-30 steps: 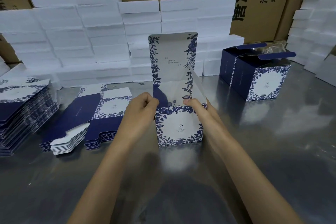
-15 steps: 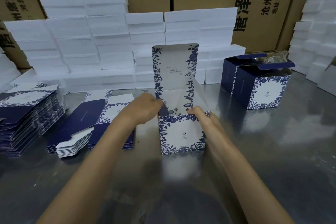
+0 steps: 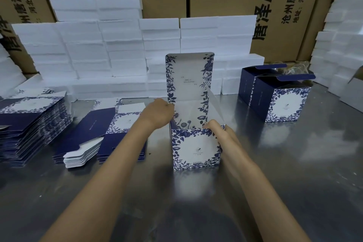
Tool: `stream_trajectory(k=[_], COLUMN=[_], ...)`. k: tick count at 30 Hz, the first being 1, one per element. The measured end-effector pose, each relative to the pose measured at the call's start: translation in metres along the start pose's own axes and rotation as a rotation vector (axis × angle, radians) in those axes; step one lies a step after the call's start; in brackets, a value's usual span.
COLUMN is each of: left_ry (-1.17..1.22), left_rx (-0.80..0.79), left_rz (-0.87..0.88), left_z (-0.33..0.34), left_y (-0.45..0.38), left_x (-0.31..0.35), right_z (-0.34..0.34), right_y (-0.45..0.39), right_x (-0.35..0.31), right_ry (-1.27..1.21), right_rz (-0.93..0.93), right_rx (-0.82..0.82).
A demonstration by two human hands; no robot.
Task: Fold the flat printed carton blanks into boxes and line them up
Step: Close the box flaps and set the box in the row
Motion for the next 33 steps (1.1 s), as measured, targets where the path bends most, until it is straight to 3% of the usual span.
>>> stream_trajectory(k=[5, 9, 13, 17, 24, 33], left_ry=[0.306, 0.855, 1.209, 1.222, 1.231, 1.238], left_rx=[0.115, 0.219, 0.131, 0.158, 0.15, 0.162], left_rz=[-0.007, -0.051, -0.048, -0.026, -0.001, 0.036], left_z=[0.001, 0.018, 0.046, 0.054, 0.056, 0.052], left_y=[-0.001, 0.008, 0.01, 0.013, 0.015, 0.024], left_x=[-0.019, -0.042, -0.052, -0.052, -0.05, -0.045], right_z=[0.004, -0.006, -0.035, -0.033, -0.019, -0.01], right_y=[0.0, -0.007, -0.009, -0.014, -0.014, -0.028], right_x=[-0.008, -0.014, -0.026, -0.037, -0.066, -0.077], right_ry=[-0.012, -0.18, 0.112, 0.377, 0.495, 0.594], right_rz=[-0.027, 0.023, -0.032, -0.11, -0.157, -0.116], right_rx=[-0.087, -0.125, 0.008, -0.1, -0.284, -0.35])
Point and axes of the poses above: each hand's wrist, its own y-axis away from the middle knuckle, its own z-axis out of the palm, x = y × z, the point moved 9 cm from there along -y, towards the middle knuckle, and after that the axes turned 2 degrees about y, right-handed, at the moved point
